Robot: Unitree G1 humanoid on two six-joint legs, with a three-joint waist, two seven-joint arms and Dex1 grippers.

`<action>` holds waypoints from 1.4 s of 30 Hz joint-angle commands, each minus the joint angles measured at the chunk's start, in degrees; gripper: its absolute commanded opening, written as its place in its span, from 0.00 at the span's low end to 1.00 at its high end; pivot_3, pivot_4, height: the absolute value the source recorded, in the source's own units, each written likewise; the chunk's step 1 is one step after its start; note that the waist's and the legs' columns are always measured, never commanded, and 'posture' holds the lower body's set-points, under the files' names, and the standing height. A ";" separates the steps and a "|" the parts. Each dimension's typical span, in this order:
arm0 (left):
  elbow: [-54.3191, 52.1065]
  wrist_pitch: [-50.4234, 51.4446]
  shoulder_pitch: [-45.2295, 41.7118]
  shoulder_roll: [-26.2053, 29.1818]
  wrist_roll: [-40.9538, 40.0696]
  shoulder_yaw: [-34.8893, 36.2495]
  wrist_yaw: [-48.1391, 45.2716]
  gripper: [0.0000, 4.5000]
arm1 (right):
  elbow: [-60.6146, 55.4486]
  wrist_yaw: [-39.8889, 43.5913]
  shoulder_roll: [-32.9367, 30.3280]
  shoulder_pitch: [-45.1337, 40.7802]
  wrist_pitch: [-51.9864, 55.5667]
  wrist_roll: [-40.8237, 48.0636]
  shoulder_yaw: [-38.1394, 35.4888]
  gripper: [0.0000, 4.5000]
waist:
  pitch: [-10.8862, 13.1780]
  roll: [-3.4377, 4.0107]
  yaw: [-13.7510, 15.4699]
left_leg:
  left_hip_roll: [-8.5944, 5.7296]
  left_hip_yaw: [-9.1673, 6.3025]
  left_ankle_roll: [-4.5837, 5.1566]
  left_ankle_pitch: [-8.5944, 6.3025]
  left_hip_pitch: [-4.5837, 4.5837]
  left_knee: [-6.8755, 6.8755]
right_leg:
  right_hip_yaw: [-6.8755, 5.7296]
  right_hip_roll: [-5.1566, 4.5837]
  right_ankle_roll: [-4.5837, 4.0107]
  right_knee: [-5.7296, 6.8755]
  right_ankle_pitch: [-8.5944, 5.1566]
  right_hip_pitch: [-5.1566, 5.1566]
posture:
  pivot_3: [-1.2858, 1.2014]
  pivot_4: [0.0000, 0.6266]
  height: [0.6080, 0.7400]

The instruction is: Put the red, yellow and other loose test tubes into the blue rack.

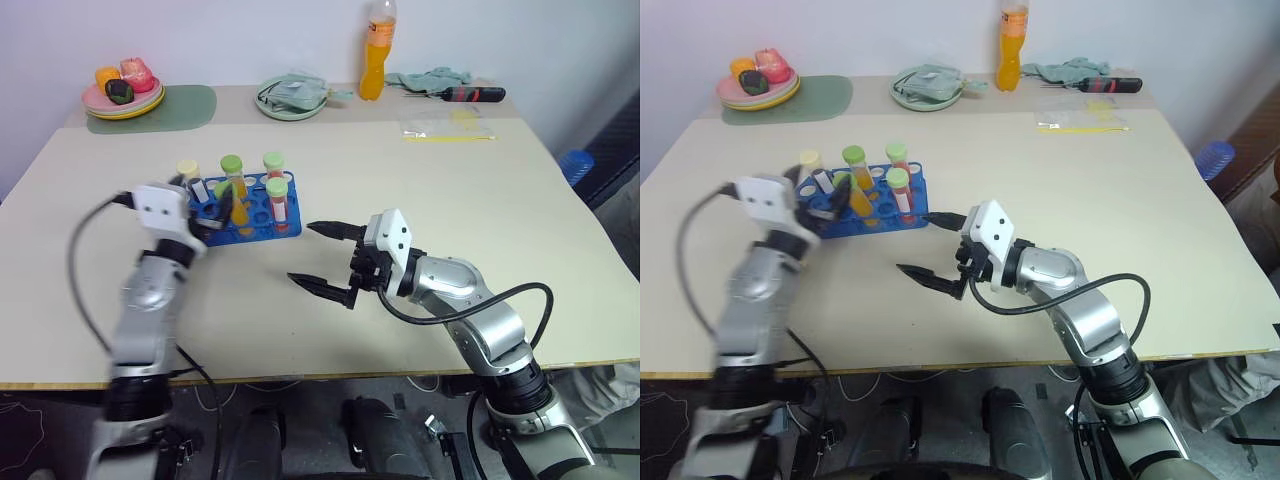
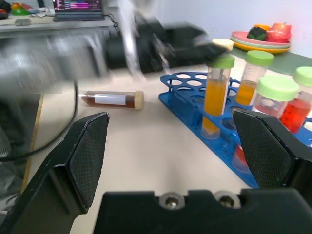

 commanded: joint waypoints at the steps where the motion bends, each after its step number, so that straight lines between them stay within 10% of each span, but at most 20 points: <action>1: -7.47 21.40 0.67 8.80 -15.35 9.80 -2.74 0.98 | -1.92 0.64 -0.48 -0.86 -0.75 0.86 -1.41 1.00 | 0.01 0.00 -0.11 | 0.00 -0.01 0.00 0.00 -0.01 0.00 | 0.00 0.00 0.00 0.00 0.00 0.00 | 0.52 0.24 1.00; 9: -7.33 44.89 1.30 38.31 -19.66 4.80 -17.15 0.98 | 0.85 2.74 -0.28 -2.89 -2.78 0.44 -0.92 1.00 | 0.07 0.00 -0.19 | -0.01 0.00 0.00 0.00 0.01 -0.05 | -0.04 0.01 -0.02 -0.04 -0.03 0.00 | 0.52 0.24 1.00; 13: -0.99 55.75 -4.22 51.87 -16.16 -14.86 -24.67 0.98 | 1.75 3.37 0.02 -3.41 -3.72 0.03 -0.30 1.00 | 0.15 0.12 -0.32 | 0.00 0.04 0.00 0.00 -0.01 -0.09 | -0.01 0.05 -0.03 -0.04 -0.04 -0.08 | 0.52 0.24 1.00; 19: 7.94 55.28 -20.12 48.27 -4.99 -34.66 -30.19 0.98 | 1.34 3.40 0.11 -2.21 -4.76 -1.12 0.60 1.00 | 0.12 0.06 -0.03 | 0.01 0.06 0.01 -0.01 -0.09 -0.08 | 0.00 0.09 -0.05 -0.03 -0.05 -0.15 | 0.52 0.24 1.00; 29: 15.07 60.63 -29.60 41.14 -1.01 -42.10 -34.50 0.98 | -0.95 1.83 -0.30 -0.26 -3.92 -1.46 0.64 1.00 | 0.12 0.05 -0.32 | 0.01 0.06 0.05 -0.02 -0.13 -0.05 | 0.02 0.10 -0.04 -0.01 -0.04 -0.20 | 0.52 0.24 1.00; 38: 14.18 61.37 -28.05 42.19 -0.53 -40.95 -35.91 0.18 | -0.60 2.88 -0.80 -0.72 -3.93 -1.21 0.65 1.00 | 0.11 0.04 -0.14 | 0.01 0.06 0.05 -0.03 -0.14 -0.03 | 0.02 0.07 -0.04 -0.02 -0.04 -0.19 | 0.52 0.24 1.00; 42: 13.88 57.06 -23.91 44.73 -1.90 -33.69 -37.42 0.17 | -0.38 3.49 -0.84 -0.93 -4.07 -1.20 0.71 1.00 | 0.11 0.04 -0.42 | 0.02 0.06 0.05 -0.03 -0.13 -0.04 | 0.03 0.08 -0.04 -0.01 -0.04 -0.20 | 0.52 0.24 1.00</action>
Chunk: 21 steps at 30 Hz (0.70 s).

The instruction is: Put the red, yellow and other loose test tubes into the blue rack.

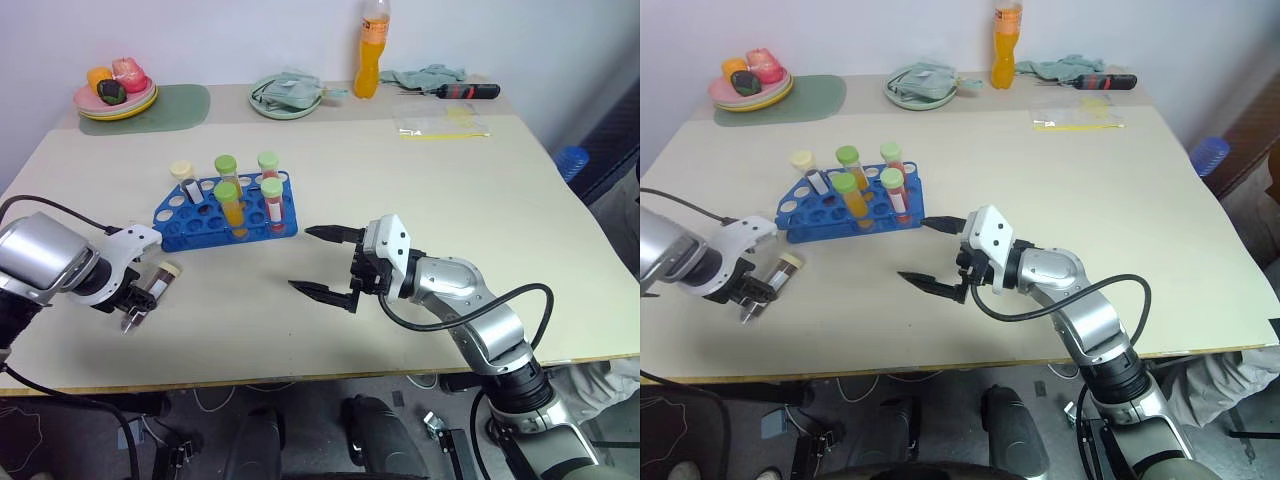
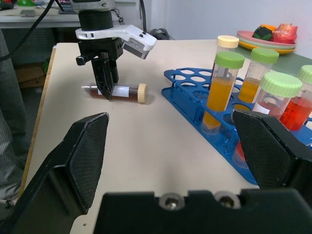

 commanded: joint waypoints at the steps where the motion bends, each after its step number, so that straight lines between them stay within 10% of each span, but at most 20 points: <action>1: -0.98 -4.03 3.89 3.13 -1.20 10.96 -0.61 0.17 | -1.93 0.60 -0.22 -0.89 -0.73 0.47 -0.59 1.00 | 0.00 0.00 -0.01 | 0.02 0.00 0.00 0.00 0.00 0.00 | 0.00 0.00 0.00 0.01 0.00 -0.01 | 0.52 0.24 1.00; 10: -10.27 -38.31 18.54 -20.37 3.83 53.93 22.05 0.17 | -0.66 -0.33 0.18 0.26 0.06 1.08 -1.52 1.00 | -0.04 -0.03 0.85 | -0.03 0.03 0.00 0.00 0.01 0.06 | -0.04 -0.18 0.01 0.00 0.02 0.07 | 0.52 0.24 1.00; 15: -17.22 -61.75 21.14 -44.81 12.50 50.21 40.42 0.17 | 0.74 -1.82 2.87 0.17 1.48 1.84 -0.93 1.00 | -0.15 -0.15 1.75 | -0.07 0.06 0.00 0.00 0.02 0.12 | -0.02 -0.25 0.04 0.00 0.05 0.13 | 0.52 0.24 1.00; 21: -11.41 -77.40 24.67 -54.46 22.60 41.57 47.53 0.17 | 1.51 -1.73 3.28 -0.22 1.35 1.36 -0.93 1.00 | -0.17 -0.17 1.84 | -0.07 0.06 0.00 0.00 0.04 0.13 | 0.01 -0.20 0.05 0.00 0.09 0.12 | 0.52 0.24 1.00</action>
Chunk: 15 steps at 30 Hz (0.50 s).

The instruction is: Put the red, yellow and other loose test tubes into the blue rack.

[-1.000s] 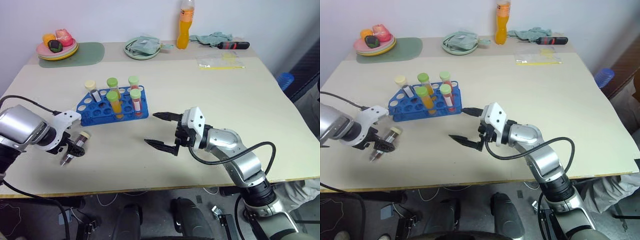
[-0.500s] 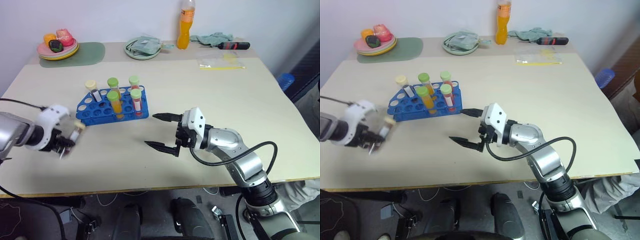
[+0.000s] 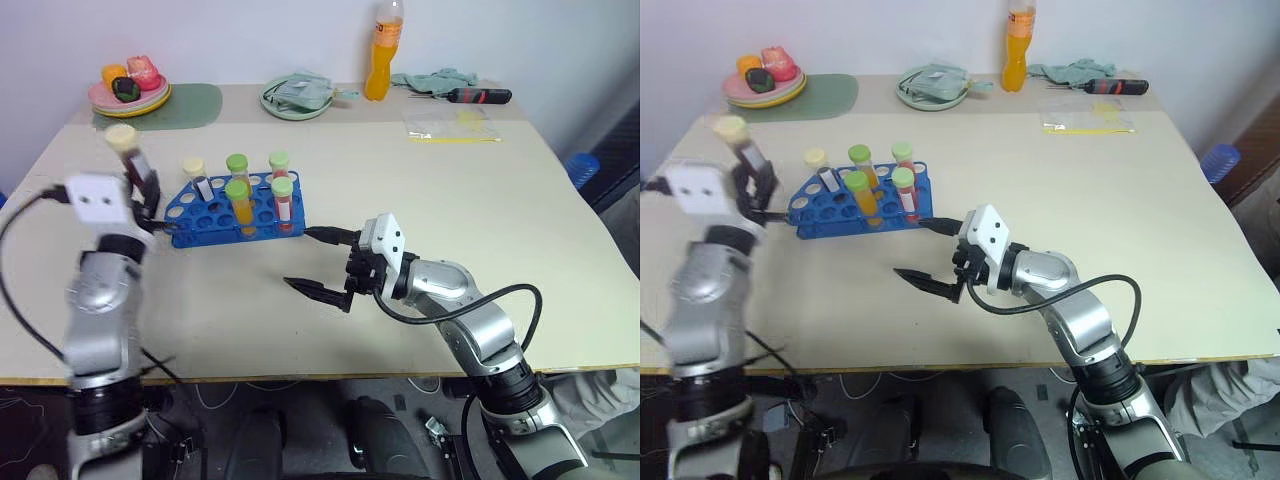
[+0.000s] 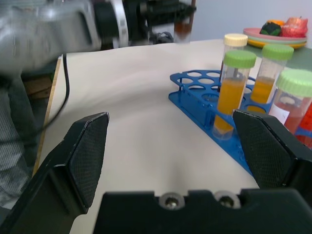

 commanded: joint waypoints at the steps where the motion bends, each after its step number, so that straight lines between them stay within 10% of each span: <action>1: 1.13 -8.11 -0.04 -1.80 3.28 -2.16 2.60 0.17 | -0.73 0.10 0.07 -0.78 -0.46 0.36 -0.72 1.00 | 0.00 0.00 -0.12 | 0.00 0.01 0.00 0.00 0.01 0.00 | 0.00 0.00 0.00 0.00 0.00 0.00 | 0.52 0.24 1.00; 15: 9.59 -9.32 -0.50 -4.55 0.32 -5.06 -0.53 0.17 | -1.67 -1.45 -0.04 0.05 -0.48 0.12 -0.89 1.00 | 0.00 0.00 -0.14 | 0.00 0.00 0.01 0.00 0.01 -0.01 | -0.01 0.03 0.00 0.00 0.00 0.01 | 0.52 0.24 1.00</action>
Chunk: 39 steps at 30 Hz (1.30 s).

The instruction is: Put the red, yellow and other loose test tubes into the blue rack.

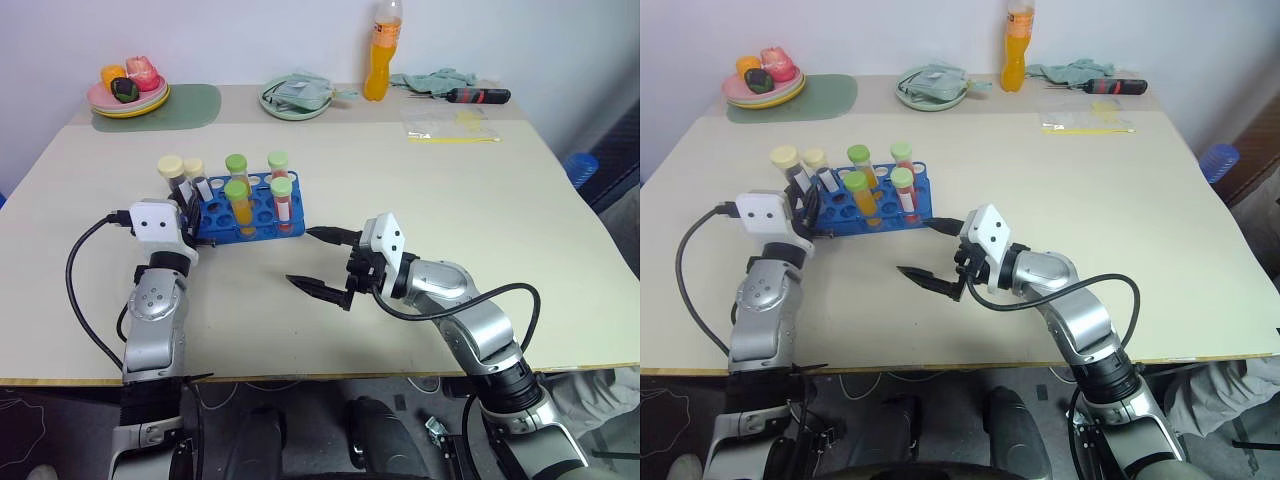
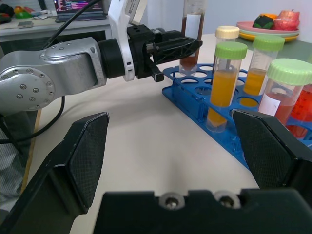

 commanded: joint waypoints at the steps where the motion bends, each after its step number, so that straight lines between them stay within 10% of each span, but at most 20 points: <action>1: -0.98 0.37 -0.20 -0.19 -0.78 -0.64 -0.44 0.17 | -2.16 -0.35 0.16 0.00 -0.46 0.35 -0.86 1.00 | 0.00 0.00 0.00 | 0.00 0.00 0.00 0.00 0.00 0.00 | 0.00 0.00 0.00 0.00 0.00 0.00 | 0.52 0.24 1.00; 39: 4.33 -0.71 -0.69 -0.84 -0.78 -1.45 0.47 0.17 | -2.60 -0.29 0.54 0.57 -0.49 0.86 -0.36 1.00 | -0.02 0.03 0.02 | 0.00 -0.01 0.00 0.00 0.08 0.00 | -0.01 0.01 0.00 -0.01 0.00 0.09 | 0.52 0.24 1.00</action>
